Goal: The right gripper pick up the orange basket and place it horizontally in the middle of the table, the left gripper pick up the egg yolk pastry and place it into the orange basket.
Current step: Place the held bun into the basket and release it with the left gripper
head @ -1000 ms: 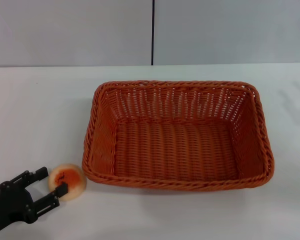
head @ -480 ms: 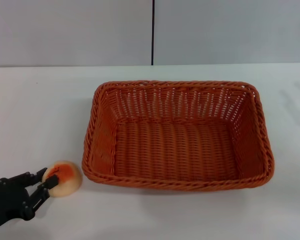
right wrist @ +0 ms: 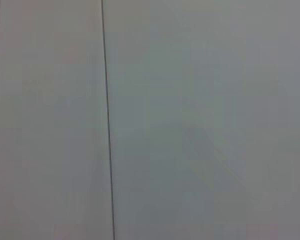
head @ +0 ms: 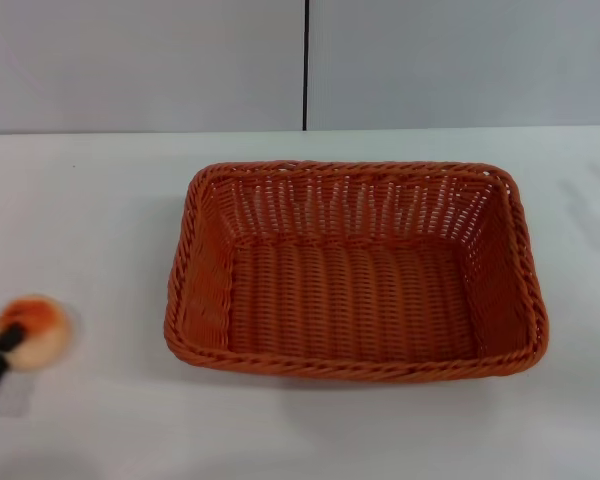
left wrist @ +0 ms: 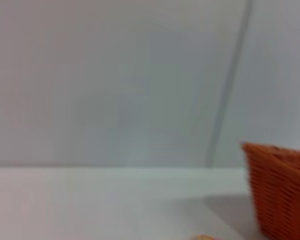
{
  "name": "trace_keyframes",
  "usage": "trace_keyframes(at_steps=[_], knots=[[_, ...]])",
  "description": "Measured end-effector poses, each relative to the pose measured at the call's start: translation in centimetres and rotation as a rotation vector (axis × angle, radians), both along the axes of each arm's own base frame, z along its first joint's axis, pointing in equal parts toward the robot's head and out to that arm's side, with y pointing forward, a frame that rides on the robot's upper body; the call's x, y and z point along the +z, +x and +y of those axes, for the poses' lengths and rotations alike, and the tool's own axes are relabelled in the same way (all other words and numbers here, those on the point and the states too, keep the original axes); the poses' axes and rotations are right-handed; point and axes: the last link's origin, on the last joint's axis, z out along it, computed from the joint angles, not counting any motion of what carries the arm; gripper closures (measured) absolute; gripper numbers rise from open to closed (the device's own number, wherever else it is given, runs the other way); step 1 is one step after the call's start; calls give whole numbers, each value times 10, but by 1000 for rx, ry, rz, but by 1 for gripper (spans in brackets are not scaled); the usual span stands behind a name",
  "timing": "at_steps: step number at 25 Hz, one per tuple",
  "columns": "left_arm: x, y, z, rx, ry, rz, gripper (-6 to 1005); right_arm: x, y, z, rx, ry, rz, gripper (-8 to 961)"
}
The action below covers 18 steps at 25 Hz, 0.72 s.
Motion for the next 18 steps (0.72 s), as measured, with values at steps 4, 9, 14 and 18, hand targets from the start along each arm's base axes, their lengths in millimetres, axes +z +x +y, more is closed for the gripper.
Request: trace_keyframes(at_steps=[4,9,14,18], knots=[[22,-6,-5,42,138,-23,867,0,-1,1,2,0,0,475],[34,11,1,-57,210,-82,898,0,-1,1,5,1,2,476],[41,49,21,-293,252,-191,940,-3,-4,5,12,-7,13,476],[33,68,37,-381,237,-251,942,-3,-7,2,35,-5,22,476]])
